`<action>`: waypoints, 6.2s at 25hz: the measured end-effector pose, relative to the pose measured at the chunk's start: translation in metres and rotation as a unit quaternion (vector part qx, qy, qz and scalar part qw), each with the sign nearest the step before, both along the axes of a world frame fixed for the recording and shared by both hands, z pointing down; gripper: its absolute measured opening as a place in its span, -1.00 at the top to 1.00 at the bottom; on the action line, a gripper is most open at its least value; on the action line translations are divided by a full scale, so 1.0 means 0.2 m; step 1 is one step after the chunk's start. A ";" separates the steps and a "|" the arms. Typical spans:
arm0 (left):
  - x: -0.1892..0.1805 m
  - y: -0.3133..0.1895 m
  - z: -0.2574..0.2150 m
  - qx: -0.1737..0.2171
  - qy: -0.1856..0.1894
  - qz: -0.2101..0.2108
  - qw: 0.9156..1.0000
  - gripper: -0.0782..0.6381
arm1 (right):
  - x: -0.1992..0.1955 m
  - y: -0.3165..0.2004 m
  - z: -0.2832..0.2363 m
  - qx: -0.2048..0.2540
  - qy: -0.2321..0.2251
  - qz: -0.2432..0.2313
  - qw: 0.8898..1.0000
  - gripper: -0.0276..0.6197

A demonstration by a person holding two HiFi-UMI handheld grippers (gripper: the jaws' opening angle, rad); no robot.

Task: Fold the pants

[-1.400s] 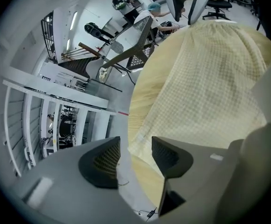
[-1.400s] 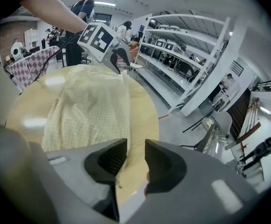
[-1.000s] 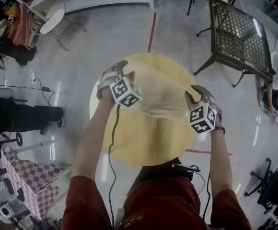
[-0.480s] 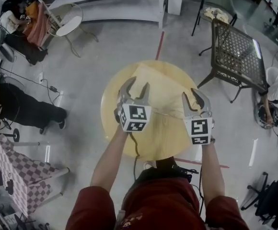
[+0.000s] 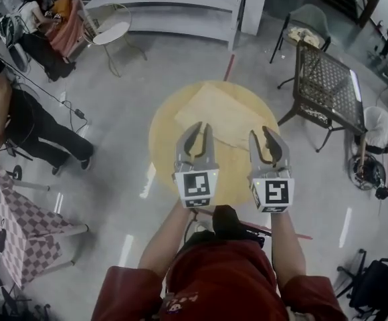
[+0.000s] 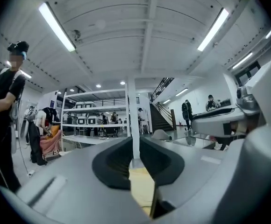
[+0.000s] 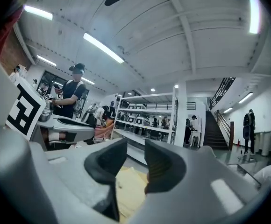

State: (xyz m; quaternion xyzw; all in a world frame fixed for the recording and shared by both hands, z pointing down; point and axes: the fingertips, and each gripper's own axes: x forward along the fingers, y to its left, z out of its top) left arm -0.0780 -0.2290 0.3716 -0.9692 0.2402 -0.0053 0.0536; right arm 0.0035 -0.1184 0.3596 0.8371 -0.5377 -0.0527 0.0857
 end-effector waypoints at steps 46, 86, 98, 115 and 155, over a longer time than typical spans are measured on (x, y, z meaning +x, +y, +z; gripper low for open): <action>0.85 0.87 -0.04 0.057 0.048 -0.223 0.972 0.76 | 1.15 0.61 0.08 0.045 -0.025 -0.190 0.980 0.91; 0.93 0.51 0.00 0.060 -0.029 -0.482 0.874 0.76 | 1.17 -0.26 0.06 -0.003 -0.024 -0.528 0.849 0.91; 1.03 0.61 0.46 0.002 -0.242 -0.369 0.897 0.57 | 1.08 -0.08 0.52 -0.149 0.117 -0.572 0.798 0.86; 1.13 0.78 1.26 -0.149 -0.484 -0.122 0.853 0.01 | 1.06 0.15 1.28 -0.377 0.268 -0.645 0.608 0.36; 1.11 0.78 1.54 -0.184 -0.534 -0.057 0.823 0.49 | 1.05 0.17 1.61 -0.463 0.331 -0.666 0.482 0.72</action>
